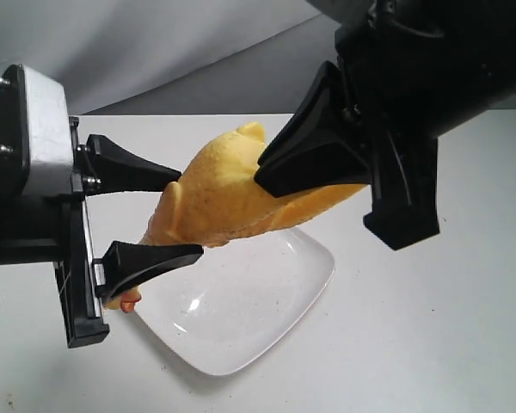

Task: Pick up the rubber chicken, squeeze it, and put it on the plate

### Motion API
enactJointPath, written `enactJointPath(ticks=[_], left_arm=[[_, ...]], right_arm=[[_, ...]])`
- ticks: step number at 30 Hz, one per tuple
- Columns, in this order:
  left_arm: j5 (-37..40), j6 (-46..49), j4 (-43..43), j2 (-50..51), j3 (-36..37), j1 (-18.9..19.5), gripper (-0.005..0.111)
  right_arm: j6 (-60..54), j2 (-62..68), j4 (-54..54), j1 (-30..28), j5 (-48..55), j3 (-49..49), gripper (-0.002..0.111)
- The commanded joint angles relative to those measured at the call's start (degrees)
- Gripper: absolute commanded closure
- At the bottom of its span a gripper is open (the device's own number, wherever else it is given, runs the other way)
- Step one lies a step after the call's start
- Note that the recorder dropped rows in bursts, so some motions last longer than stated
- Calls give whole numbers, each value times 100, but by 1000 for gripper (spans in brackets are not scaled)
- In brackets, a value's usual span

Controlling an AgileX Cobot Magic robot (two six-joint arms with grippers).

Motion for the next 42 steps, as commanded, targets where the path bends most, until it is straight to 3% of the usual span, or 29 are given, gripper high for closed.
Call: enactJointPath(ticks=[1, 6, 8, 12, 21, 24, 27, 33, 42], left_arm=[[240, 284, -598, 4, -59, -148, 40], [178, 398, -959, 4, -59, -148, 44], [138, 385, -947, 4, -59, -148, 58], [-284, 529, -590, 4, -59, -148, 106], [-391, 568, -482, 4, -59, -148, 106], [-391, 545, -482, 4, -59, -148, 100], [-406, 518, -482, 4, -59, -148, 81], [-239, -237, -520, 4, -59, -148, 1], [-90, -352, -533, 4, -59, -148, 15]], right_arm=[[-20, -16, 165, 21, -121, -57, 108], [-20, -16, 240, 21, -121, -57, 108], [-20, -16, 240, 21, -121, -57, 108], [-20, -16, 276, 21, -121, -57, 108], [-20, -16, 276, 21, -121, -57, 108], [-20, -16, 276, 21, -121, -57, 108], [-20, -16, 276, 21, -121, -57, 108], [-20, -16, 276, 21, -121, -57, 108], [-20, -16, 276, 21, -121, -57, 108]])
